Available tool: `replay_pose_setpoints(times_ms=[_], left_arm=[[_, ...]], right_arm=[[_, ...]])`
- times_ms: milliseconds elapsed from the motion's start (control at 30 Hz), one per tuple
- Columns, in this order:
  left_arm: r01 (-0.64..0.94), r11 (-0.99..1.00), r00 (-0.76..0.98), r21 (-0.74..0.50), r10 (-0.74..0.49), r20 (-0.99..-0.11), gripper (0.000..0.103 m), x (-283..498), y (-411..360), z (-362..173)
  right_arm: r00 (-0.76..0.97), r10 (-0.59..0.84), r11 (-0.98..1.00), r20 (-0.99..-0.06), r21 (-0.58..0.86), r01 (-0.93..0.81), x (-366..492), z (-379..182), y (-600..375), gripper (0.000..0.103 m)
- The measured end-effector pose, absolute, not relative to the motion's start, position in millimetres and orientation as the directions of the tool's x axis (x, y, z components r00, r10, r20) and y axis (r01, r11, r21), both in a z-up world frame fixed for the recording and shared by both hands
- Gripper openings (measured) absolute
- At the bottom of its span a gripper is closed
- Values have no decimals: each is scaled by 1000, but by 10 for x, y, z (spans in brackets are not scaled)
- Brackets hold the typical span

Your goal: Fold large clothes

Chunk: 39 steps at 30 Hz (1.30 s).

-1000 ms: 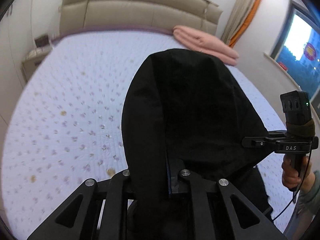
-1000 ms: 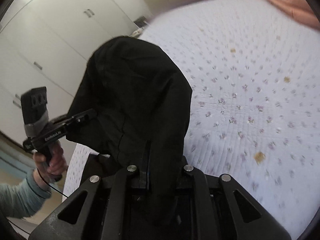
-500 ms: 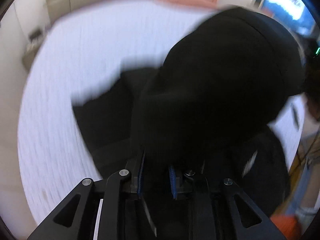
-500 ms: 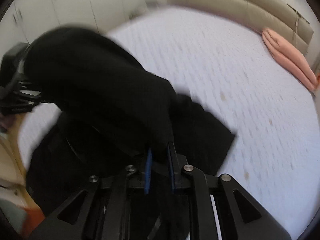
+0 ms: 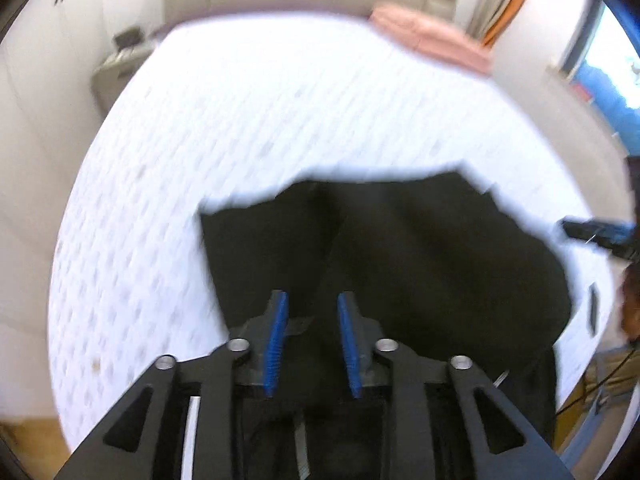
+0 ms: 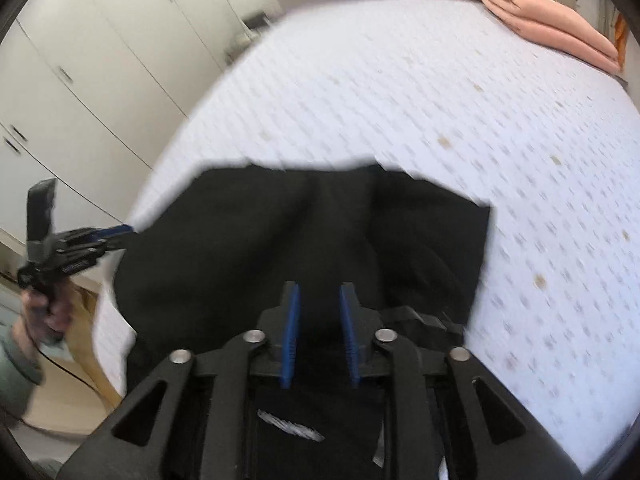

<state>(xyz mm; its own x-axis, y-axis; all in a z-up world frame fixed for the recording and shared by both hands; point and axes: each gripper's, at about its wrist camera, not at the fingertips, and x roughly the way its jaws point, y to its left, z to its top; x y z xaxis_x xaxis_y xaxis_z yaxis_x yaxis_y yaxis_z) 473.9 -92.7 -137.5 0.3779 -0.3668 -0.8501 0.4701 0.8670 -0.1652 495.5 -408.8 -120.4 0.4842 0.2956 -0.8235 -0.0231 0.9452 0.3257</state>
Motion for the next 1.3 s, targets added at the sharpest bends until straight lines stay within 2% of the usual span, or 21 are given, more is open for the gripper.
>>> replay_pose_setpoints(times_ms=[33, 100, 167, 200, 300, 367, 433, 500, 700, 833, 1000, 1100, 1200, 1233, 1300], left_arm=[[485, 854, 393, -189, -407, -825, 47, 4758, -1051, -1258], [514, 825, 392, -235, -470, -791, 57, 4770, -1234, -1143], [553, 798, 383, -241, -500, -777, 57, 4717, -1425, -1138], [580, 781, 364, -231, -502, -785, 56, 4648, -1513, -1212], [632, 743, 275, -223, -483, -831, 36, 4522, -1694, -1548], [624, 747, 202, -231, -440, -875, 30, 4432, -1698, -1905], [600, 758, 141, -258, -417, -898, 29, 4340, -1662, -2205], [558, 775, 92, -297, -413, -906, 30, 4271, -1631, -2490], [509, 796, 104, -327, -434, -895, 30, 4393, -1660, -2710], [542, 788, 101, -293, -407, -908, 28, 4386, -1734, -2517], [564, 787, 231, -250, -442, -867, 28, 4479, -1720, -1942], [519, 820, 259, -243, -422, -869, 28, 4611, -1660, -1960], [452, 860, 244, -237, -375, -894, 28, 4655, -1666, -2292], [432, 866, 240, -253, -380, -893, 27, 4663, -1652, -2411], [413, 869, 220, -271, -385, -896, 26, 4635, -1579, -2648]], right_arm=[[501, 315, 938, -806, 345, -36, 5043, -1164, -3995, 47], [508, 324, 936, -798, 348, -50, 5182, -1173, -3798, 47], [492, 335, 934, -804, 352, -61, 5188, -1284, -3637, 47], [473, 342, 933, -812, 354, -67, 5180, -1351, -3553, 47], [405, 332, 940, -852, 333, -71, 5023, -1656, -3377, 47], [333, 298, 954, -895, 290, -73, 4937, -1885, -3300, 47], [231, 245, 970, -942, 239, -53, 4819, -2201, -3232, 46], [171, 249, 968, -953, 249, -22, 4764, -2504, -3214, 45], [175, 271, 951, -947, 291, 103, 4843, -2793, -3306, 43], [147, 263, 958, -953, 276, 77, 4948, -2582, -3345, 43], [333, 244, 964, -911, 266, 23, 5159, -1871, -3465, 46], [385, 252, 956, -888, 290, 41, 5410, -1804, -3479, 46], [347, 136, 981, -928, 175, 83, 5676, -2169, -3390, 46], [306, 105, 986, -946, 139, 93, 5740, -2383, -3349, 41], [257, 88, 987, -962, 120, 111, 5766, -2689, -3280, 40]])
